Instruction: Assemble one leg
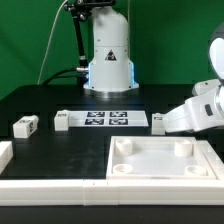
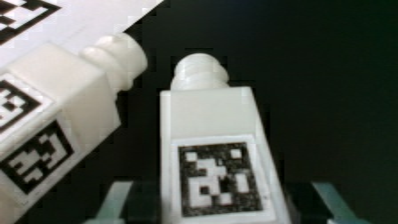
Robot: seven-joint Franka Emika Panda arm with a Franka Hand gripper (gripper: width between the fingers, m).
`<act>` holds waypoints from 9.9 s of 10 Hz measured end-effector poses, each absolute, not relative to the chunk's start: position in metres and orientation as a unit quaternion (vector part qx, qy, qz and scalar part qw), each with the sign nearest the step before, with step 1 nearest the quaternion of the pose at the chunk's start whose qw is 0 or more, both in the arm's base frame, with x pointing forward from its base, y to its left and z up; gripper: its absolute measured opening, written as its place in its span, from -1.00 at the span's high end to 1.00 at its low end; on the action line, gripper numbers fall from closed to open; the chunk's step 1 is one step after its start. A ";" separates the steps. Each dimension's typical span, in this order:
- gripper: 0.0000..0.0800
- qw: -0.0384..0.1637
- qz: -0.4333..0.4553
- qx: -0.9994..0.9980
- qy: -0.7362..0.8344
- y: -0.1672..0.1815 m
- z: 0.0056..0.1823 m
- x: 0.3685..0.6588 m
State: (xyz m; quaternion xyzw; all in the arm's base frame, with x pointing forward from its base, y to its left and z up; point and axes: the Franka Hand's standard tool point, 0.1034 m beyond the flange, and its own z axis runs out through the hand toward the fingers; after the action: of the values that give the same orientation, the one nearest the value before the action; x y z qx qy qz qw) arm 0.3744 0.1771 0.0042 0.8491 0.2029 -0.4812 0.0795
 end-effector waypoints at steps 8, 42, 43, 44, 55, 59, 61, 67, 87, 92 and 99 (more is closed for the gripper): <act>0.27 0.066 -0.462 0.865 0.184 0.169 0.067 0.399; 0.27 -0.050 0.200 0.970 0.126 0.121 0.109 0.634; 0.27 -0.050 0.200 0.970 0.126 0.121 0.109 0.634; 0.27 -0.049 0.203 0.970 0.126 0.120 0.108 0.633; 0.27 -0.047 0.206 0.970 0.122 0.117 0.073 0.631; 0.27 -0.048 0.205 0.970 0.124 0.121 0.072 0.629; -0.25 -0.048 0.205 0.970 0.124 0.121 0.071 0.629; -0.62 -0.048 0.204 0.970 0.124 0.121 0.071 0.628; -0.62 0.021 -0.075 0.991 0.108 0.118 0.079 0.617; -0.62 0.020 -0.075 0.991 0.108 0.118 0.079 0.617; -0.62 0.019 -0.068 0.992 0.108 0.117 0.077 0.629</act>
Offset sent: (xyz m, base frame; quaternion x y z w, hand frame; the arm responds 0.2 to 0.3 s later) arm 0.0062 -0.0063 0.0720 0.0517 -0.0085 -0.0027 0.9986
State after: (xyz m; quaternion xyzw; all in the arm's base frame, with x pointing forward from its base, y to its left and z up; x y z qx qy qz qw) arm 0.6289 0.1173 0.0772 0.9916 0.1083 -0.0683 0.0188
